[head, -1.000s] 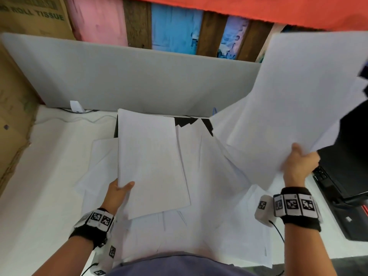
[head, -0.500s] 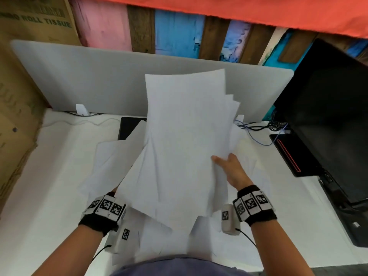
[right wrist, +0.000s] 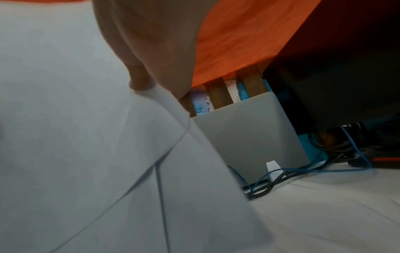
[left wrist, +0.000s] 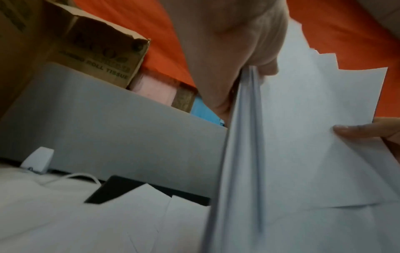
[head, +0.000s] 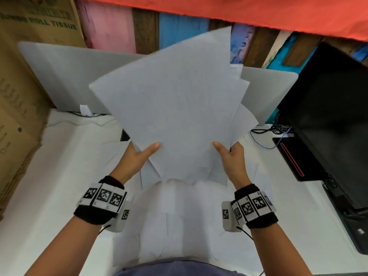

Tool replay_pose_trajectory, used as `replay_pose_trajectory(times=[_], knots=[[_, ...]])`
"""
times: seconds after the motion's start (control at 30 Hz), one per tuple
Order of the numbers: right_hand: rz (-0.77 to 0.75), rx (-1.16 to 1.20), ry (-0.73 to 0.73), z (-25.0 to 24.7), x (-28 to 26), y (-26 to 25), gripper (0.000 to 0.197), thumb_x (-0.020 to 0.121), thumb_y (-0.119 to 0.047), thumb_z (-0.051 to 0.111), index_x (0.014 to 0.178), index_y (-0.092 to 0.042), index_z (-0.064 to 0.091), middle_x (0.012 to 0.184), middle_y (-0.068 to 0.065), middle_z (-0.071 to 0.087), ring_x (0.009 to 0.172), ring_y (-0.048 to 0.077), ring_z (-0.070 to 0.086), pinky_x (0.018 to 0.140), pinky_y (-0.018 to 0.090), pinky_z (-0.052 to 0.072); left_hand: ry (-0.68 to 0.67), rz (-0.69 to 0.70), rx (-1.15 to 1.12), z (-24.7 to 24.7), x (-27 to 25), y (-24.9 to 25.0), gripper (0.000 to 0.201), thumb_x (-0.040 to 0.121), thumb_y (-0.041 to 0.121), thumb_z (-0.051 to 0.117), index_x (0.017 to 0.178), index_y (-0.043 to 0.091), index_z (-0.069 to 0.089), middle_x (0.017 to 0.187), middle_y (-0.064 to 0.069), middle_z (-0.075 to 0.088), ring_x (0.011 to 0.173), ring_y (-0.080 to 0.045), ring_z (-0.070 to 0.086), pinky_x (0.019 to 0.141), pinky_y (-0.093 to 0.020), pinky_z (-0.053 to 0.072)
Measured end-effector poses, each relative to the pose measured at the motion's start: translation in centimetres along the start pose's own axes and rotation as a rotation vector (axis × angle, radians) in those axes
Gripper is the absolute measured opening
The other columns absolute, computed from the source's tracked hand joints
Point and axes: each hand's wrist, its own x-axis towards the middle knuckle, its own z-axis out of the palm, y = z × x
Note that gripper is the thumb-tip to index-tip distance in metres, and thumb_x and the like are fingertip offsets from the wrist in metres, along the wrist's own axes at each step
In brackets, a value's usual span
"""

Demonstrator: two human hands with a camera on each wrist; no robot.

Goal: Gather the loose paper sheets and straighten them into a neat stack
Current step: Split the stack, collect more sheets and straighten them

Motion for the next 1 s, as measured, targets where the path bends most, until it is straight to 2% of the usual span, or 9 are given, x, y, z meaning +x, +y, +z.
replay_pose_trajectory(times=[0.13,0.2,0.33,0.43,0.53,0.6,0.67,0.8,1.0], knots=[[0.007,0.146,-0.124,-0.1,-0.8,0.1,0.052,0.072,-0.007,0.076,0.119,-0.011,0.053,0.106,-0.004,0.065,0.095,0.0,0.065,0.08,0.016,0.052,0.102,0.063,-0.055,0.6,-0.7,-1.0,0.041,0.079,-0.001,0.066,0.099,0.032,0.053,0.085,0.035,0.067,0.085,0.015,0.062,0.072,-0.003,0.046],[-0.007,0.161,-0.174,-0.3,-0.8,-0.1,0.064,0.059,-0.025,0.083,0.115,-0.016,0.055,0.103,-0.006,0.067,0.092,0.001,0.066,0.077,0.016,0.051,0.104,0.094,-0.081,0.5,-0.8,-0.4,0.038,0.071,0.019,0.077,0.099,0.03,0.054,0.087,0.032,0.068,0.086,0.012,0.063,0.073,-0.005,0.047],[-0.063,0.226,-0.177,0.0,-0.5,-2.7,0.106,0.033,-0.062,0.084,0.119,-0.01,0.05,0.101,-0.009,0.067,0.093,0.002,0.065,0.081,0.02,0.051,0.121,0.166,-0.116,0.5,-0.2,1.8,0.07,0.045,0.065,0.077,0.099,0.029,0.053,0.088,0.03,0.069,0.087,0.011,0.063,0.074,-0.007,0.048],[-0.139,0.292,-0.119,0.3,0.2,-5.2,0.083,0.039,-0.076,0.073,0.1,-0.021,0.06,0.085,-0.013,0.071,0.085,0.003,0.065,0.076,0.02,0.051,0.19,0.208,-0.144,0.3,0.6,3.2,0.067,0.044,0.062,0.079,0.095,0.024,0.057,0.082,0.024,0.071,0.081,0.006,0.065,0.072,-0.014,0.051],[-0.181,0.29,-0.011,0.9,0.4,-7.2,0.058,0.057,-0.083,0.055,0.082,-0.032,0.069,0.09,-0.008,0.065,0.102,0.016,0.058,0.095,0.038,0.042,0.279,0.258,-0.068,0.7,0.8,4.7,0.042,0.061,0.049,0.068,0.097,0.027,0.059,0.087,0.022,0.067,0.086,0.003,0.061,0.085,-0.019,0.046],[-0.17,0.311,0.062,1.3,0.5,-7.4,0.036,0.073,-0.059,0.058,0.079,-0.026,0.068,0.084,-0.015,0.064,0.096,0.0,0.058,0.096,0.026,0.04,0.395,0.305,-0.01,1.2,0.9,5.3,0.038,0.07,0.051,0.056,0.099,0.026,0.057,0.097,0.023,0.059,0.094,0.011,0.053,0.09,-0.008,0.035],[-0.188,0.319,0.111,1.7,0.4,-7.2,0.018,0.076,-0.033,0.054,0.08,-0.019,0.065,0.08,-0.015,0.061,0.082,-0.009,0.055,0.081,0.008,0.04,0.489,0.316,-0.036,1.9,1.3,5.5,0.033,0.076,0.043,0.06,0.101,0.021,0.058,0.098,0.021,0.056,0.091,0.019,0.049,0.084,0.0,0.031],[-0.205,0.297,0.129,1.7,0.4,-6.6,0.014,0.078,-0.026,0.05,0.081,-0.024,0.064,0.087,-0.013,0.06,0.092,0.006,0.052,0.082,0.013,0.039,0.555,0.287,-0.057,2.5,2.0,5.4,0.02,0.086,0.012,0.06,0.106,0.014,0.057,0.098,0.021,0.053,0.085,0.026,0.047,0.08,0.004,0.031],[-0.172,0.275,0.042,1.0,0.6,-6.0,0.03,0.066,-0.048,0.055,0.082,-0.025,0.066,0.086,-0.014,0.062,0.088,0.001,0.056,0.088,0.023,0.04,0.499,0.216,-0.131,2.9,1.4,5.7,0.008,0.082,0.036,0.058,0.081,0.028,0.057,0.08,0.019,0.057,0.076,0.012,0.054,0.078,-0.009,0.039]])
